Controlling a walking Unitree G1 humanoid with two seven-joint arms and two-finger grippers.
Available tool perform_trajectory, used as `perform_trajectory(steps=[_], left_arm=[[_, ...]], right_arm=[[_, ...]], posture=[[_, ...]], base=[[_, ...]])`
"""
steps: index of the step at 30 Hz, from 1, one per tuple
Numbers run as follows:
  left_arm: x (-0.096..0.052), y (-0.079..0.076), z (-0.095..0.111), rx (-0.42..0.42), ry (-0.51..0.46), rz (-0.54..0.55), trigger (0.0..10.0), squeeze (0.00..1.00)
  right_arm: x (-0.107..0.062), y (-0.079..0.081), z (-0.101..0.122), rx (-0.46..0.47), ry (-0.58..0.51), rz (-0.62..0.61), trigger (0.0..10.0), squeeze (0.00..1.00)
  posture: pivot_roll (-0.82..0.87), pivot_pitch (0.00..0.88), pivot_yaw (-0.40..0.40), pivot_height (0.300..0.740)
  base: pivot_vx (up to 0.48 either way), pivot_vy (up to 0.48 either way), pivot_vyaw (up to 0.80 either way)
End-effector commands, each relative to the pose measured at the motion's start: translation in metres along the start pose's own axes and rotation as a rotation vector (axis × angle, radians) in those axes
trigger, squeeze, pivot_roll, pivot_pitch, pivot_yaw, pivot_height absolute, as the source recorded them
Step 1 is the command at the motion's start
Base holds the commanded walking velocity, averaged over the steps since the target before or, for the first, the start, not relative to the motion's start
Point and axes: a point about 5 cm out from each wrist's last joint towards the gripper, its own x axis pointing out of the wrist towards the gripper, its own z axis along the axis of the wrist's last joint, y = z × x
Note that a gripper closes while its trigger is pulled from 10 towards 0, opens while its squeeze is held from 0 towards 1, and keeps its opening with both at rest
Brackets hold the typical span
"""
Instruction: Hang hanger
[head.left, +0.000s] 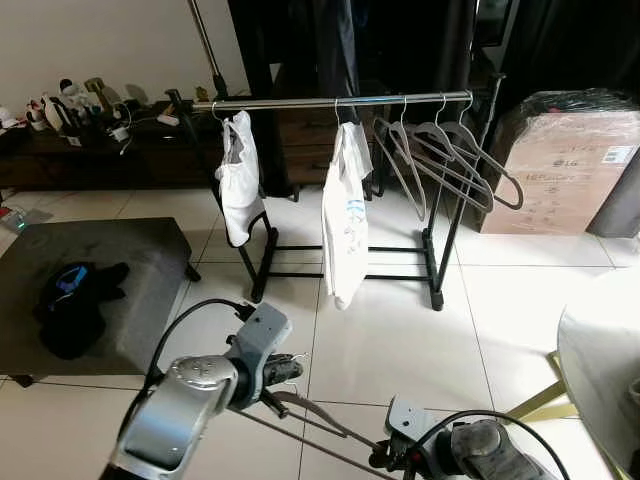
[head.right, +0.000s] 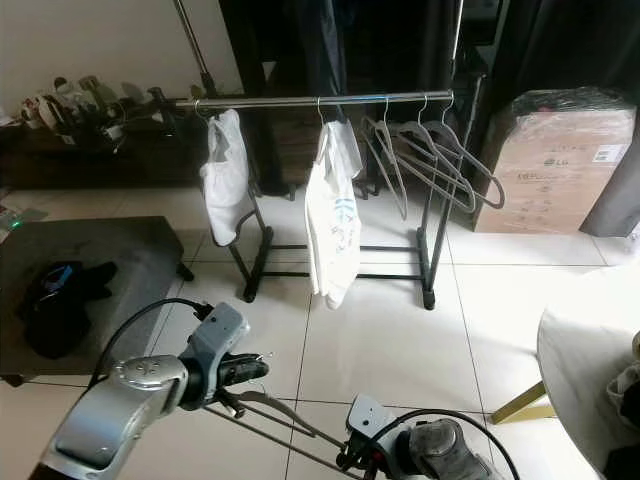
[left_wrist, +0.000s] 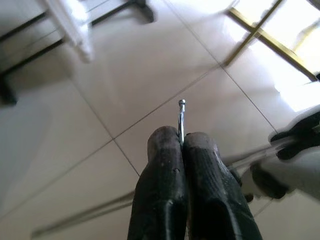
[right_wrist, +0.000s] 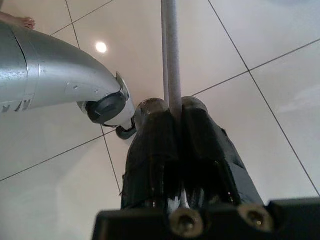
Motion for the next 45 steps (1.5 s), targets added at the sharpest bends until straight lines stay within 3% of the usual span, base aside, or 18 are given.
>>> perform_trajectory(steps=[1,7,12,15,30,42,43,44,45], left_arm=[[-0.006,0.003,-0.003,0.068,-0.007,-0.063,0.0,0.0],[-0.019,-0.001,-0.013,0.248,-0.017,-0.279,0.0,0.0],[-0.021,-0.011,-0.011,0.314,-0.08,-0.398,0.0,0.0],[-0.022,-0.018,-0.013,0.382,-0.087,-0.468,0.0,0.0],[-0.026,-0.022,-0.021,0.559,-0.099,-0.631,0.0,0.0],[-0.023,-0.02,-0.018,0.592,-0.129,-0.63,0.0,0.0],[-0.022,-0.017,-0.019,0.612,-0.108,-0.598,8.0,0.0],[-0.022,-0.016,-0.019,0.617,-0.103,-0.587,8.0,0.0],[-0.021,-0.012,-0.018,0.608,-0.091,-0.549,10.0,0.0]], right_arm=[[0.002,0.003,-0.002,-0.005,0.011,0.018,0.0,0.0],[0.001,0.004,0.002,-0.048,0.001,0.036,0.0,0.0],[0.0,0.004,0.008,-0.126,-0.005,0.062,0.0,0.0],[-0.005,0.006,0.025,-0.175,-0.061,0.126,0.0,0.0],[-0.015,0.019,0.019,-0.246,-0.031,0.281,0.0,0.0],[-0.016,0.02,0.02,-0.254,-0.022,0.289,0.0,0.0],[-0.016,0.02,0.02,-0.254,-0.021,0.288,0.0,0.0],[-0.016,0.02,0.02,-0.254,-0.02,0.288,0.0,0.0],[-0.016,0.02,0.02,-0.254,-0.018,0.286,0.0,0.0]], posture=[[-0.01,0.12,0.095,0.74],[-0.01,0.119,0.094,0.74],[-0.01,0.118,0.091,0.74],[-0.02,0.12,0.087,0.74],[-0.03,0.122,0.08,0.74],[-0.03,0.122,0.08,0.74],[-0.03,0.124,0.08,0.74],[-0.03,0.124,0.08,0.74],[-0.02,0.124,0.081,0.74]], base=[[0.0,0.0,0.0],[0.0,0.0,0.0],[0.0,0.0,0.0],[0.0,0.0,0.0],[0.0,0.0,0.0],[0.0,0.0,0.0],[0.0,0.0,0.0],[0.0,0.0,0.0],[0.0,0.0,0.0]])
